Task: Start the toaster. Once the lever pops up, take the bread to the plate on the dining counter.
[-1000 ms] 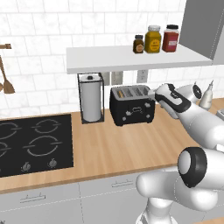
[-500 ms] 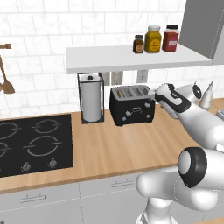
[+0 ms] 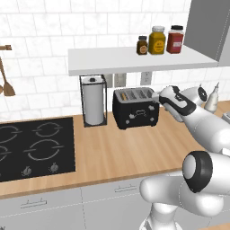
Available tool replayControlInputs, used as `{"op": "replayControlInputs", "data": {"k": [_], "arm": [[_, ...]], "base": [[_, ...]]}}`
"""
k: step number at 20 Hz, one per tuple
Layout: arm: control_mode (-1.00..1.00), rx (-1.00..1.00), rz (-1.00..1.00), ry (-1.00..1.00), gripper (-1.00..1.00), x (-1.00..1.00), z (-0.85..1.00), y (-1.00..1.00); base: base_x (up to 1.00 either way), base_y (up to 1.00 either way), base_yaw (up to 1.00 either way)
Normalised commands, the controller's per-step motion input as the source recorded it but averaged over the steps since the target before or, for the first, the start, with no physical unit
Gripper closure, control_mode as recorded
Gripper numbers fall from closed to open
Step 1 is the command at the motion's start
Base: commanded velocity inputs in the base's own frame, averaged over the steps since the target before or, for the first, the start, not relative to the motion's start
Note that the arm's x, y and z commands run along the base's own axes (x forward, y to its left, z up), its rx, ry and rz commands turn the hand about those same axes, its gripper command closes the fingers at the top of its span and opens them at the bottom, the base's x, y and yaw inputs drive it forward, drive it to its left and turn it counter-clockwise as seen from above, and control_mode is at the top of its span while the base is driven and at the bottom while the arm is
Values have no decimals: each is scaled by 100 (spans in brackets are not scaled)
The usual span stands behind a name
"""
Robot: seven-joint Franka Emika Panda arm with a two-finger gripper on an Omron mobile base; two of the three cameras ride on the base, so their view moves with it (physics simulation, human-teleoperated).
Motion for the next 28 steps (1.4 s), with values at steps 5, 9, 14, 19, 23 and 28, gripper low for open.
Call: {"op": "replayControlInputs", "data": {"k": [5, 9, 14, 19, 23, 28], "arm": [[-100, 0, 0, 0, -100, 0, 0, 0], [-100, 0, 0, 0, -100, 0, 0, 0], [-100, 0, 0, 0, -100, 0, 0, 0], [-100, 0, 0, 0, -100, 0, 0, 0], [-100, 0, 0, 0, -100, 0, 0, 0], [-100, 0, 0, 0, -100, 0, 0, 0]], "base": [[0, 0, 0], [0, 0, 0], [0, 0, 0], [0, 0, 0], [0, 0, 0], [0, 0, 0]]}}
